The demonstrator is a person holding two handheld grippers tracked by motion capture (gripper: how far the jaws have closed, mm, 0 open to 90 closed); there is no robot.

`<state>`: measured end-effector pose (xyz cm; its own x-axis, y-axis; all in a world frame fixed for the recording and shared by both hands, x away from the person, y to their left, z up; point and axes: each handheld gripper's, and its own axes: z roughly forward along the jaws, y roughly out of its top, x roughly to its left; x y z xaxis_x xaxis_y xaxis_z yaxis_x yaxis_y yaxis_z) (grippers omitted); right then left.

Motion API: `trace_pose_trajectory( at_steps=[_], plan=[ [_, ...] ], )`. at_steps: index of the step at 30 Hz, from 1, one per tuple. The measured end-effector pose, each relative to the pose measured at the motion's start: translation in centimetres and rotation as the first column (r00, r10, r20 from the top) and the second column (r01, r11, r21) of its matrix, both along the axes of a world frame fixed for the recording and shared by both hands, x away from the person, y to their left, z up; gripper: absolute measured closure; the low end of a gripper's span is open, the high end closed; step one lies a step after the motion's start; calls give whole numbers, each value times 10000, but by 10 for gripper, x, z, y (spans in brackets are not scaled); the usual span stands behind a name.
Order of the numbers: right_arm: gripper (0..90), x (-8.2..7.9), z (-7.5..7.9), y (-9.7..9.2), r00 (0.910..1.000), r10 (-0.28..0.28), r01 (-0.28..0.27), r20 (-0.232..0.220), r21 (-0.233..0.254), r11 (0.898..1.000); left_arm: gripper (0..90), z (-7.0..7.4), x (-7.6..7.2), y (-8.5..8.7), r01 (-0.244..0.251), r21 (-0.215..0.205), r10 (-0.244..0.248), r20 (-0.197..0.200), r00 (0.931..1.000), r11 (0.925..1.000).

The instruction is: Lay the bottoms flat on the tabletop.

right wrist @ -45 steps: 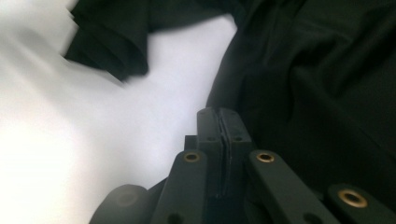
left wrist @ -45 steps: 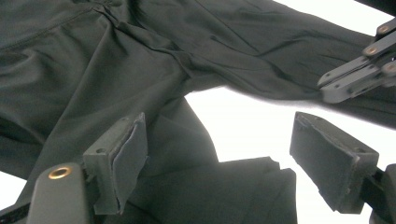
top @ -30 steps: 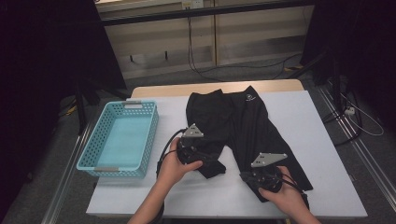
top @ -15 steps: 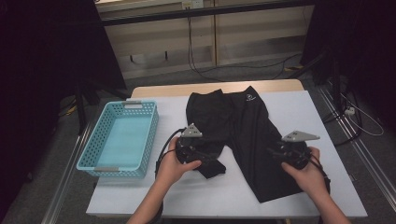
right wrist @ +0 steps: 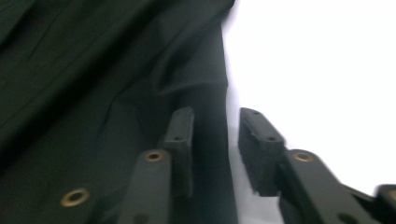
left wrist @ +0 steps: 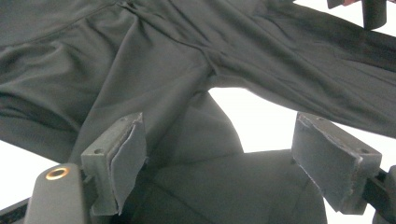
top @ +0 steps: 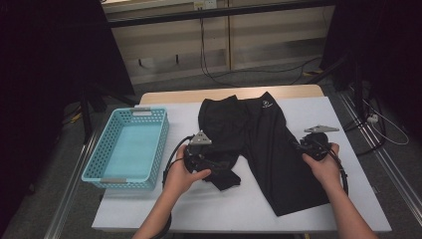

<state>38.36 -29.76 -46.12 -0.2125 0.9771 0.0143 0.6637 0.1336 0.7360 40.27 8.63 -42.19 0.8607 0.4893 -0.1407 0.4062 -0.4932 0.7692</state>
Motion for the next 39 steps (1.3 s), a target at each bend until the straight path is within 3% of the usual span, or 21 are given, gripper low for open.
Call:
trace_pose_trajectory(
  at_steps=[3, 4, 8, 10, 11, 14, 16, 19, 22, 26, 31, 34, 39],
  plan=[
    [891, 2, 0, -4, 9999, 114, -108, -127, 439, 9990, 183, 0, 1, 4, -121, 32, 121, -8, 9999, 9999],
    [900, 2, 0, -7, 9999, 6, 1, -112, 604, 9982, 183, 0, 1, 5, -137, 61, 137, 20, 9999, 9999],
    [900, 0, 3, -15, 9995, -320, 321, -26, 473, 9984, 183, 3, 1, 10, -244, 30, 244, 108, 9996, 9997],
    [899, 0, 2, -18, 9997, -249, 254, -80, 682, 9973, 183, 3, 2, 12, -313, 20, 312, 113, 9994, 9995],
    [891, -1, 2, -17, 9996, -231, 237, -132, 502, 9985, 182, 3, 2, 14, -338, 86, 337, 114, 9994, 9994],
    [825, -3, 5, -15, 9991, -411, 411, 44, -119, 9991, 178, 3, 2, 17, -387, 131, 386, 116, 9992, 9992],
    [694, -5, 8, -13, 9987, -475, 477, 158, -148, 9988, 170, 4, 2, 18, -399, 222, 396, 129, 9991, 9990],
    [546, -10, 13, -4, 9998, -43, 42, 208, 37, 10000, 159, 5, 3, 21, -530, 192, 526, 175, 9985, 9984],
    [476, -16, 18, 9, 9980, 538, -545, 324, 210, 9983, 149, 6, 4, 25, -659, 172, 657, 148, 9977, 9977],
    [394, -21, 24, 28, 9917, 1202, -1206, 459, 79, 9927, 138, 7, 5, 29, -746, 174, 744, 115, 9972, 9971],
    [329, -27, 23, 53, 9797, 1970, -1985, 361, 427, 9792, 126, 6, 5, 32, -918, 226, 916, 97, 9957, 9955],
    [300, -30, 24, 72, 9672, 2508, -2525, 410, 419, 9667, 124, 6, 5, 33, -866, 191, 865, 45, 9962, 9961],
    [256, -34, 28, 92, 9528, 2986, -3018, 545, 649, 9511, 120, 6, 3, 37, -947, 246, 946, 61, 9955, 9952]
  ],
)
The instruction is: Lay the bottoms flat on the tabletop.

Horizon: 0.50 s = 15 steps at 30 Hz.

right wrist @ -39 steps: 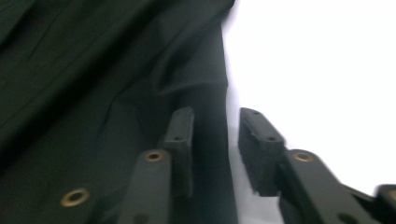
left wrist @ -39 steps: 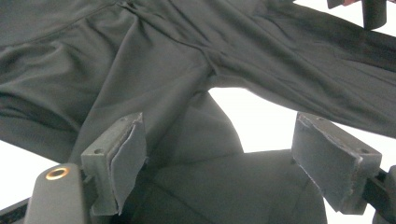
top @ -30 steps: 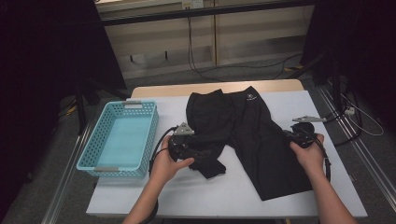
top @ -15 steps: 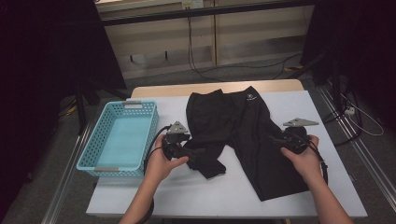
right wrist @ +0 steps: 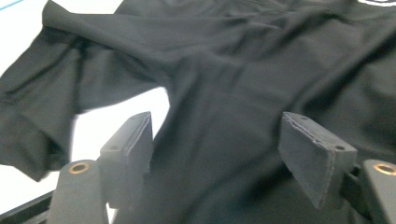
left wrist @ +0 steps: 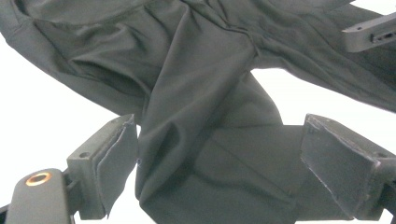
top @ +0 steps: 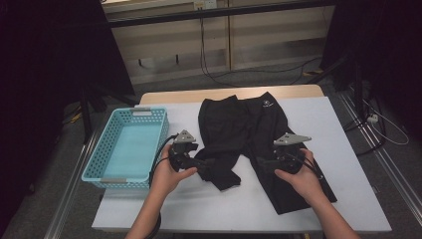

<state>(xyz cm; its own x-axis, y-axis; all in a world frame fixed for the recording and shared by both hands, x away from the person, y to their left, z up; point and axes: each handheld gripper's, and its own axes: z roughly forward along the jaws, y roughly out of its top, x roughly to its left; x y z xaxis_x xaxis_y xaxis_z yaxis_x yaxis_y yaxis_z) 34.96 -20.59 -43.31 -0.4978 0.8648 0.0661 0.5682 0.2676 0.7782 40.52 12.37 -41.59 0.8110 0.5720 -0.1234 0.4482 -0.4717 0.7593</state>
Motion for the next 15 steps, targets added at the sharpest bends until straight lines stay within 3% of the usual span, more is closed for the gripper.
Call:
trace_pose_trajectory(
  at_steps=[15],
  plan=[
    [222, -15, -3, 27, 9947, 958, -944, 375, -374, 9948, 118, 8, 6, -3, -109, -217, 113, 166, 9998, 9997]
  ],
)
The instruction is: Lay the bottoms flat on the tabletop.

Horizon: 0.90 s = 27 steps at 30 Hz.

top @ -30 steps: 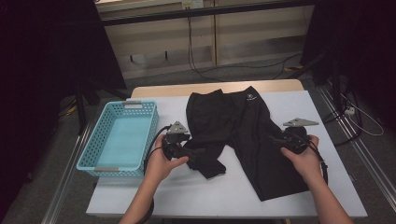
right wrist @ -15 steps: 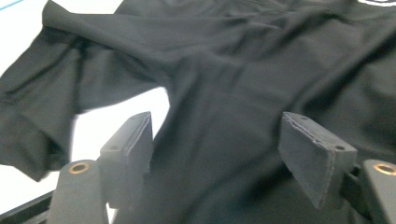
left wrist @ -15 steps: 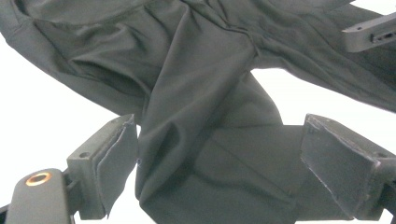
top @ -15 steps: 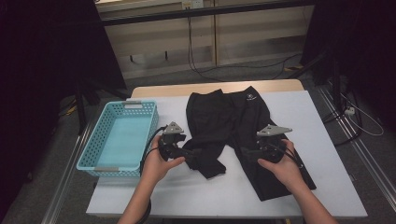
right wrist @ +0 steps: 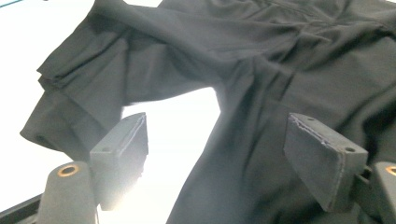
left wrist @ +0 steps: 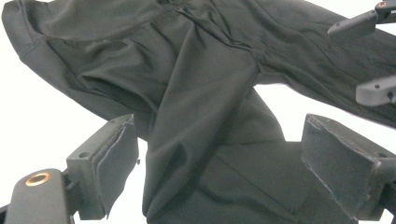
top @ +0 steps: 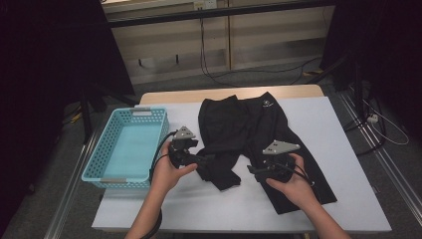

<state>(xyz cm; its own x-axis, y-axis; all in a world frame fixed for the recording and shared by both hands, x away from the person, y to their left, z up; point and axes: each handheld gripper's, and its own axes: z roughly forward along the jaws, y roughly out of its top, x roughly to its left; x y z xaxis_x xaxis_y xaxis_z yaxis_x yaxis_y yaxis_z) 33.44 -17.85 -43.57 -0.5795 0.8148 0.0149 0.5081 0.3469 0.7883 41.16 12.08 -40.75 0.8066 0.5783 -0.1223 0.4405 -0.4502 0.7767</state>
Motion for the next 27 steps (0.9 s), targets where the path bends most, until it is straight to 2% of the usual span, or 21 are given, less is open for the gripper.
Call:
trace_pose_trajectory(
  at_steps=[6, 8, 14, 23, 25, 27],
  plan=[
    [210, 0, 1, 10, 9999, 135, -137, 90, 154, 9998, 118, 1, -1, 3, -58, -92, 58, -23, 10000, 9999],
    [207, 0, 1, 13, 9997, 209, -210, 101, 150, 9997, 116, 1, -1, 5, -79, -191, 78, -49, 10000, 9998],
    [205, -1, -2, 24, 9986, 528, -528, 22, 101, 9986, 111, 0, -2, 9, -140, -150, 137, -156, 9998, 9998],
    [208, -1, -3, 39, 9962, 870, -870, -14, 26, 9962, 108, 1, -2, 10, -135, -289, 131, -130, 9998, 9995],
    [258, 0, -4, 41, 9953, 965, -966, -73, -63, 9953, 108, 1, -2, 11, -155, -292, 154, -53, 9999, 9995],
    [265, 1, -4, 42, 9945, 1048, -1049, -67, -33, 9945, 108, 2, -2, 12, -166, -351, 164, -60, 9998, 9992]
  ],
)
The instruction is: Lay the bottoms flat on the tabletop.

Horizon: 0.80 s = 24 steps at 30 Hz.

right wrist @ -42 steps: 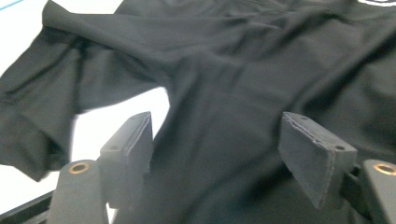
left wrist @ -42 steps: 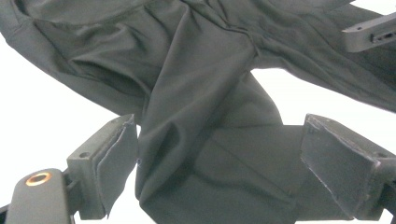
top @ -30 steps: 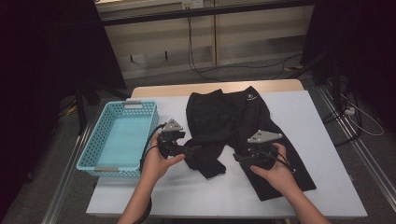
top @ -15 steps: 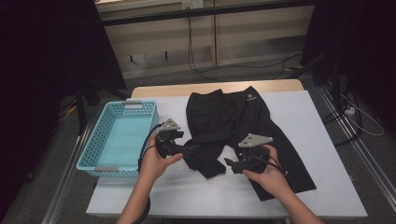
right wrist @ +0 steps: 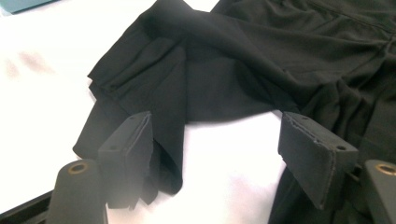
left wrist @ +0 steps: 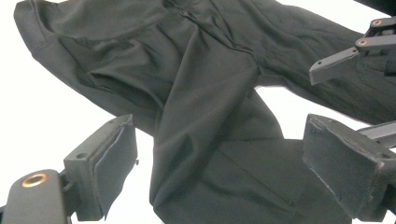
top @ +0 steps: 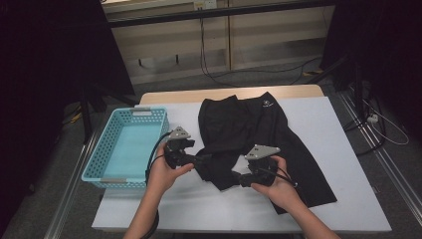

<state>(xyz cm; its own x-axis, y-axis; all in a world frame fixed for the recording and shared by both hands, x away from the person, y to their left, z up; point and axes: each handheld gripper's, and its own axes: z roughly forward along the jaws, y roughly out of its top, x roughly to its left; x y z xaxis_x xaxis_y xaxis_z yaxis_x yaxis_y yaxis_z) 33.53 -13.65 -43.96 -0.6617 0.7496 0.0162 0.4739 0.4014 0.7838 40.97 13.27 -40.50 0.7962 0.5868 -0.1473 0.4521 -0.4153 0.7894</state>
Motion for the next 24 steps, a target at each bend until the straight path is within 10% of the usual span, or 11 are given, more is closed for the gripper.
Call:
trace_pose_trajectory(
  at_steps=[15, 24],
  plan=[
    [290, 0, 0, 14, 9987, 514, -514, 58, -62, 9987, 111, 3, 0, 3, -116, 15, 116, 153, 9998, 9999],
    [485, 0, -3, 31, 9917, 1275, -1271, 171, -228, 9916, 110, 2, -1, 8, -252, 79, 250, 171, 9995, 9997]
  ],
)
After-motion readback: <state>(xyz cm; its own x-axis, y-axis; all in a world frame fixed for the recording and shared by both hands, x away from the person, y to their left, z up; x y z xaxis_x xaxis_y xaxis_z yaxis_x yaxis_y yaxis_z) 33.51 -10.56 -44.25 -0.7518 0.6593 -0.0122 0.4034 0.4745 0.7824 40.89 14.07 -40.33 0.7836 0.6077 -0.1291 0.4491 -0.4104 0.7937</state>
